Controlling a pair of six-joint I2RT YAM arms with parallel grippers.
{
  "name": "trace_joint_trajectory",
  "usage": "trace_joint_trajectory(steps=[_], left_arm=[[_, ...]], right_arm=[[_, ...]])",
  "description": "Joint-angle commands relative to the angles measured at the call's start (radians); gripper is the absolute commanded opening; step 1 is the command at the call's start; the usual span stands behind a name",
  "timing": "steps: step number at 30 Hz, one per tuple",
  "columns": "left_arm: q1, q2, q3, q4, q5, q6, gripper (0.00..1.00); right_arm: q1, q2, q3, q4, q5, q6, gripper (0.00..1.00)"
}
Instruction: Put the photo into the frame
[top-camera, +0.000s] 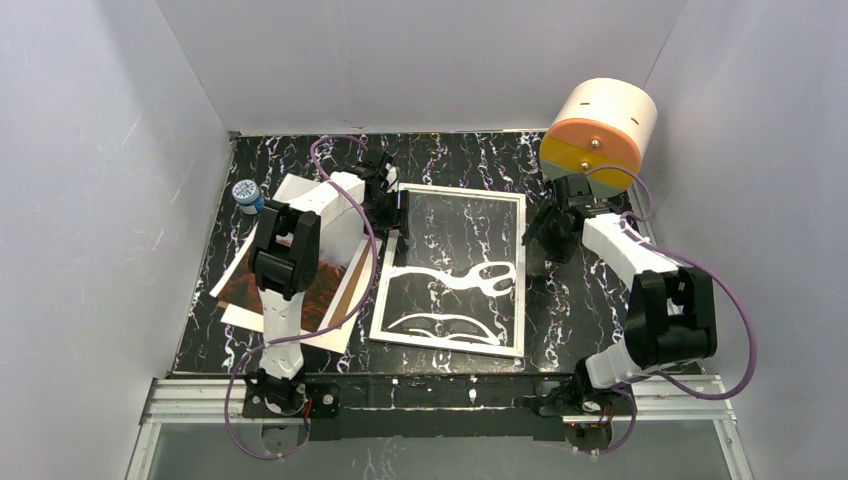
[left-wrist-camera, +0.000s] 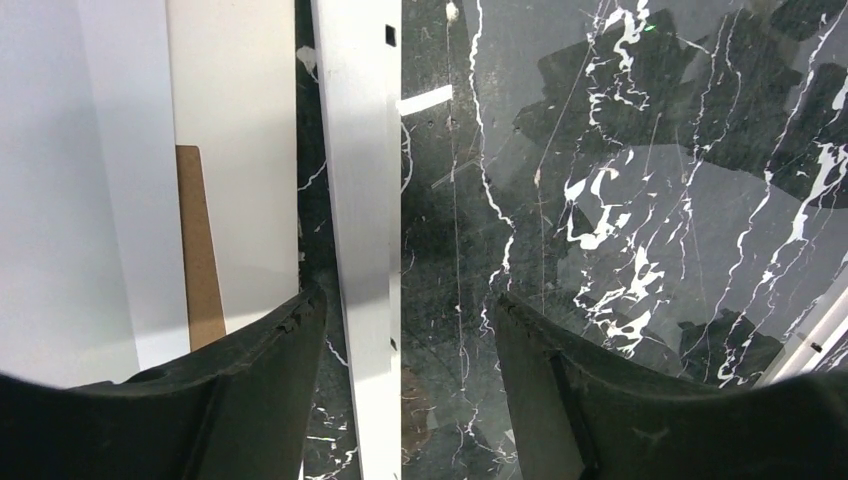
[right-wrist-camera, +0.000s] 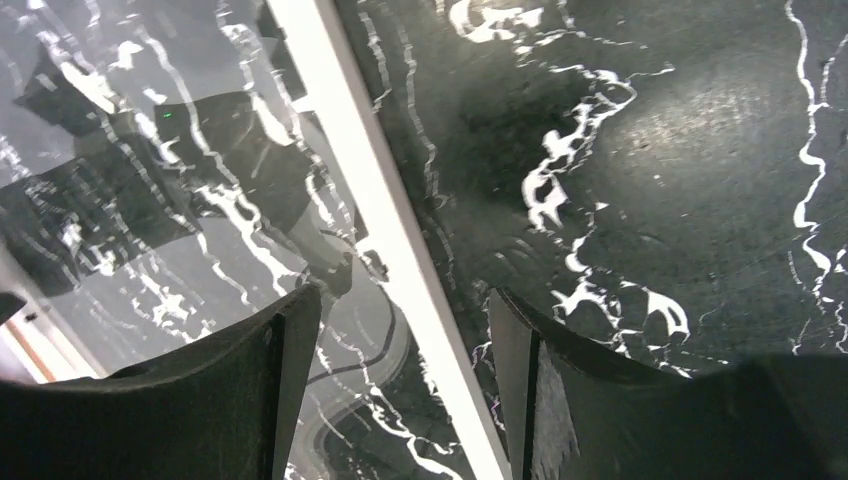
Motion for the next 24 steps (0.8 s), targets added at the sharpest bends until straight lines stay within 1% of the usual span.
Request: trace_joint_trajectory(steps=[1, 3, 9, 10, 14, 17, 20, 21, 24], left_arm=[[0.000, -0.066, -0.010, -0.006, 0.027, -0.002, 0.60], [0.000, -0.063, -0.015, -0.002, 0.026, -0.003, 0.59], [0.002, -0.058, -0.030, -0.001, 0.010, -0.013, 0.47], [0.001, -0.059, -0.033, 0.002, 0.009, -0.016, 0.46], [0.002, -0.058, -0.047, 0.015, 0.024, -0.030, 0.39], [0.002, -0.050, -0.052, 0.030, 0.062, -0.048, 0.35], [0.003, -0.046, -0.064, 0.083, 0.164, -0.081, 0.36], [0.003, -0.046, -0.056, 0.081, 0.159, -0.086, 0.37], [0.014, -0.068, -0.013, 0.020, 0.036, -0.087, 0.41]], right_arm=[[-0.040, 0.061, 0.047, 0.001, 0.024, -0.013, 0.71], [-0.047, 0.088, 0.055, 0.032, 0.013, -0.025, 0.71], [-0.052, 0.201, 0.115, 0.054, -0.036, -0.065, 0.64], [-0.052, 0.212, 0.118, 0.061, -0.078, -0.074, 0.63], [-0.052, 0.249, 0.123, 0.076, -0.150, -0.105, 0.61], [-0.052, 0.273, 0.140, 0.077, -0.192, -0.125, 0.60], [-0.052, 0.281, 0.163, 0.070, -0.182, -0.124, 0.60], [-0.052, 0.280, 0.181, 0.051, -0.159, -0.118, 0.60], [-0.052, 0.250, 0.239, 0.003, -0.090, -0.103, 0.62]])
